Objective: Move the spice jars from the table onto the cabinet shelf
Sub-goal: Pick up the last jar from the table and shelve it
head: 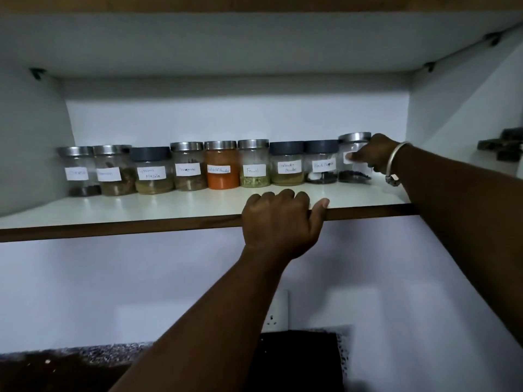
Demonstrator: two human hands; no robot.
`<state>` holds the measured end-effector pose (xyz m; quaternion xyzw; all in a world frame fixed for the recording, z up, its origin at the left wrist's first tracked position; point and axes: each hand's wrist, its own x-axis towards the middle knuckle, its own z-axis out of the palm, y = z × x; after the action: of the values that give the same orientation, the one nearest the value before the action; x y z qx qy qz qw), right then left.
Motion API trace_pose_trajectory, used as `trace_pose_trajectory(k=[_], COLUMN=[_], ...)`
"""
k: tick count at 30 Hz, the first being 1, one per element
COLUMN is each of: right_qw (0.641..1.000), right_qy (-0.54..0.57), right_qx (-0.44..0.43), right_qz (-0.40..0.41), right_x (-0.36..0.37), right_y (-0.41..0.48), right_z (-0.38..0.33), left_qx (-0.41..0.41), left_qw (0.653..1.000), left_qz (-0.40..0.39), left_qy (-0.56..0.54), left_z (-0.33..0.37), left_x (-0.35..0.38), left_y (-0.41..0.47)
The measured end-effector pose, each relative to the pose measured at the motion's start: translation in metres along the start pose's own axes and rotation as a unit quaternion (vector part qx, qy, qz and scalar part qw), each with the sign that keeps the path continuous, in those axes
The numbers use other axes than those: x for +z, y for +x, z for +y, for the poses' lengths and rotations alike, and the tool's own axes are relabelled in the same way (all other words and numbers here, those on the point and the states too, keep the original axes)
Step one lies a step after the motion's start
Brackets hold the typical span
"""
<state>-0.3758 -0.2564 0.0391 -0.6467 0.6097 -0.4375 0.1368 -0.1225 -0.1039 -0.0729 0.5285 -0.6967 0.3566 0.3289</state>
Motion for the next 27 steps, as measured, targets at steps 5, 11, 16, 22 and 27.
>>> trace_pose_trajectory(k=[5, 11, 16, 22, 27], right_qw=[0.998, 0.995, 0.991, 0.985, 0.968], right_qy=[-0.054, -0.088, -0.114, -0.098, -0.190], right_qx=[0.008, 0.028, 0.052, 0.074, -0.006], right_qz=[-0.027, -0.027, -0.055, -0.123, -0.163], right_x=[0.008, 0.010, 0.008, -0.010, 0.007], right_y=[0.014, 0.011, 0.002, -0.030, -0.100], right_z=[0.006, -0.003, 0.002, -0.001, -0.046], left_qx=[-0.006, -0.007, 0.000, -0.003, 0.001], left_qw=[1.000, 1.000, 1.000, 1.000, 0.999], left_qz=[-0.002, -0.008, -0.007, -0.024, -0.049], left_qy=[0.005, -0.014, -0.008, -0.003, -0.014], left_z=[0.001, 0.001, 0.000, 0.002, -0.001], left_x=[0.003, 0.001, 0.002, -0.004, -0.017], left_y=[0.002, 0.002, 0.003, 0.002, 0.004])
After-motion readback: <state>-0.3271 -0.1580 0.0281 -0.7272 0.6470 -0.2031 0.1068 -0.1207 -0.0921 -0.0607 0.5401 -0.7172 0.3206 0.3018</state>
